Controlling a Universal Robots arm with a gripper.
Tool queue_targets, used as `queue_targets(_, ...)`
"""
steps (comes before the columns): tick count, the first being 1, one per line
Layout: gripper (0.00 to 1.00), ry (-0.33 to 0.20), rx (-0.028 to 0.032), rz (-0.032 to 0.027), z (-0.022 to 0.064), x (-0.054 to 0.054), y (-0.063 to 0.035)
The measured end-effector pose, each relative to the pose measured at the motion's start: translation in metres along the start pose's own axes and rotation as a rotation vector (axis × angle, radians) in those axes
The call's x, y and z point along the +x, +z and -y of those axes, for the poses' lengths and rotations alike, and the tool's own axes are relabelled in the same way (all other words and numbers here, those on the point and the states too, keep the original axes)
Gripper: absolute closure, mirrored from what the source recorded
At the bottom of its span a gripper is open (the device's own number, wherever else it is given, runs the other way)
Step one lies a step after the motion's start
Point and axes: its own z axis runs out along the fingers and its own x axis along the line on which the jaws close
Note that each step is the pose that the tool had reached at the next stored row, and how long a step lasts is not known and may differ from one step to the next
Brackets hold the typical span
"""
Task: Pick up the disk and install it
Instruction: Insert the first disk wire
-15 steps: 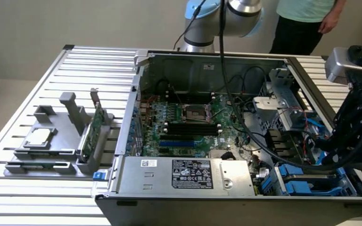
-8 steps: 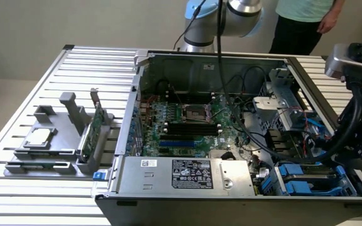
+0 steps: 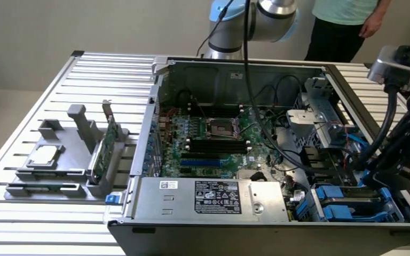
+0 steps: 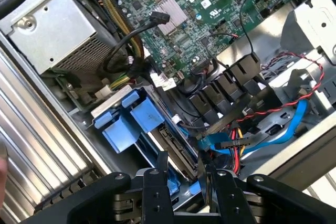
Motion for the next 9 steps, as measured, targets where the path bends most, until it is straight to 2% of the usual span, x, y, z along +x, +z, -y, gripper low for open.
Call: queue_targets(9, 0.63, 0.157, 0.0041, 0.0037, 0.0, 0.0, 0.0001)
